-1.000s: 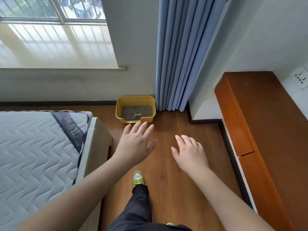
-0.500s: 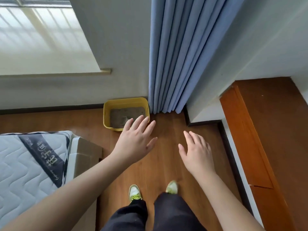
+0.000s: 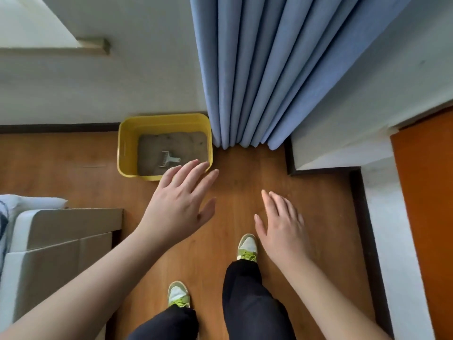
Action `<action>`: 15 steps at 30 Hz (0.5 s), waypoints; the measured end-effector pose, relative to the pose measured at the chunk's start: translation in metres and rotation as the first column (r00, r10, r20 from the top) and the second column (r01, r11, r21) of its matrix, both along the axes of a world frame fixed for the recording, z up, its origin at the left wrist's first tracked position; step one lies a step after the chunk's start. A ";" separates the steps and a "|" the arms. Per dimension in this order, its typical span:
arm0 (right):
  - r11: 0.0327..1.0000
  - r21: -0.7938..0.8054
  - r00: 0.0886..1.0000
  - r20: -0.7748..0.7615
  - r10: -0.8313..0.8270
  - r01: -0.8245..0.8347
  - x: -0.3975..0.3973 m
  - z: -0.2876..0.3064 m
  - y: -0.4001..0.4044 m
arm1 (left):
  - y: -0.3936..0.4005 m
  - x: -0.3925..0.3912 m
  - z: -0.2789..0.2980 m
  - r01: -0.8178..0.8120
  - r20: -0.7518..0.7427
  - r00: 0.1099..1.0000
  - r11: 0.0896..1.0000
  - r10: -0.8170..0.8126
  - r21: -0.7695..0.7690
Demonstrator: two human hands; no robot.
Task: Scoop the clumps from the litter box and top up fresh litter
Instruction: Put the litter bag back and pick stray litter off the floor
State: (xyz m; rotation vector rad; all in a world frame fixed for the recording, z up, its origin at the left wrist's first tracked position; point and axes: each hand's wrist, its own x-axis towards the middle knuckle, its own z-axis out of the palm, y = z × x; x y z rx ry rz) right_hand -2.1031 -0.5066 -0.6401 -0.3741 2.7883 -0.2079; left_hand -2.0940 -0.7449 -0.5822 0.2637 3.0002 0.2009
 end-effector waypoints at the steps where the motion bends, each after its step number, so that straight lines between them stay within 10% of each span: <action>1: 1.000 0.006 1.000 0.028 0.006 -0.006 -0.002 -0.023 0.000 | 0.005 -0.004 -0.022 -0.008 0.018 1.000 1.000 0.008 0.002; 15: 0.989 0.069 0.989 -0.069 0.133 -0.128 -0.108 -0.266 0.017 | 0.029 -0.057 -0.299 0.000 0.035 0.999 0.999 -0.002 0.054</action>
